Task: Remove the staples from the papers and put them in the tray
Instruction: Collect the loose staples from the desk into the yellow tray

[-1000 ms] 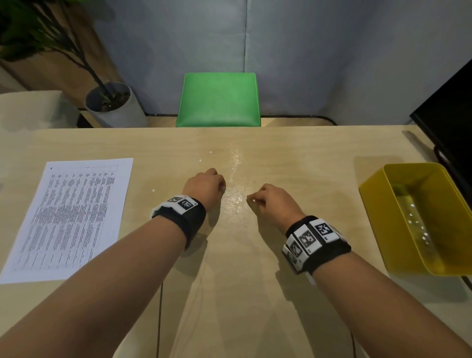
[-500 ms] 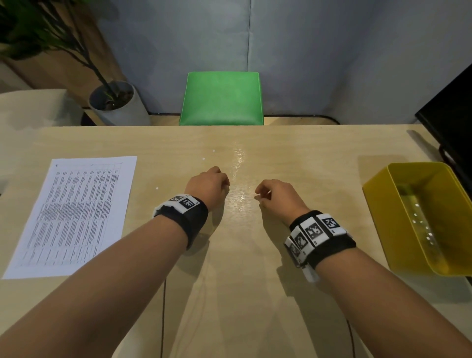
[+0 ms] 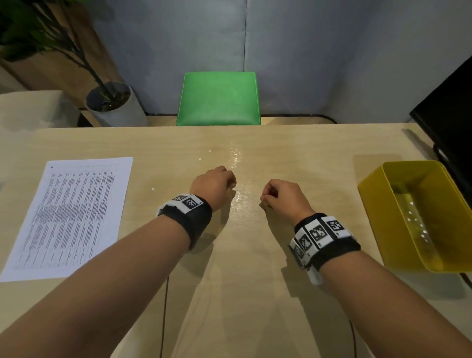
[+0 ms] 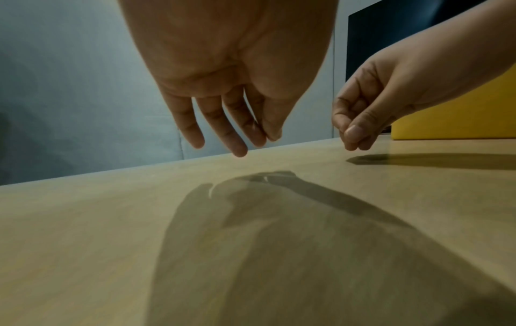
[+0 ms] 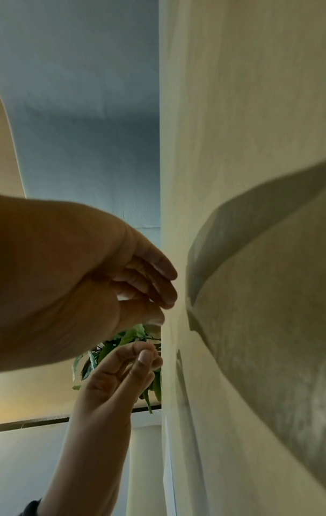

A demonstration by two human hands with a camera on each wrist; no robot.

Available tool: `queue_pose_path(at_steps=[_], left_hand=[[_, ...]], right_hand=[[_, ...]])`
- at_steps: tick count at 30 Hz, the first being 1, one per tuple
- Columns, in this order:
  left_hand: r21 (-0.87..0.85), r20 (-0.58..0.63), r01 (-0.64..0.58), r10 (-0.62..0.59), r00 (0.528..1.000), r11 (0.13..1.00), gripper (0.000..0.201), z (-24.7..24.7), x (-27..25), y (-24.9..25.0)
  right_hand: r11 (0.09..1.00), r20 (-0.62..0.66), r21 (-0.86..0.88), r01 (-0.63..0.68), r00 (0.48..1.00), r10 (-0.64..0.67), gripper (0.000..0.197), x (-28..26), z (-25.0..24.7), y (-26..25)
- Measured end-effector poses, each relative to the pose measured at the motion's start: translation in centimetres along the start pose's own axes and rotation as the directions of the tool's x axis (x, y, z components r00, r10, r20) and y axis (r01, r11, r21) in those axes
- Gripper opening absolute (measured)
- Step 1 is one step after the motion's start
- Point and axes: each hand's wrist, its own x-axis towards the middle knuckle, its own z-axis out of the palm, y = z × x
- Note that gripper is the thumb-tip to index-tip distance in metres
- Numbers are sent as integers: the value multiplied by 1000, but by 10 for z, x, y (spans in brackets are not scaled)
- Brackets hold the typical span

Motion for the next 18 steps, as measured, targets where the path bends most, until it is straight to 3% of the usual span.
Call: queue_pose_path(at_steps=[5,11,18], left_hand=[[-69,-29,-81,79,996,994,20,-11,10,41],[-162,-62,-247,240,969,956,20,-26,26,127],[-185,-18,-406,410,912,895,20,-17,32,239]], right_hand=[[1000,-63,15,1,998,0,4,-6,-31,-2],[999,-191,-32,-32,981,25,9,-30,-107,13],[981,-325,-61,-187,933,157,9,-73,-186,65]])
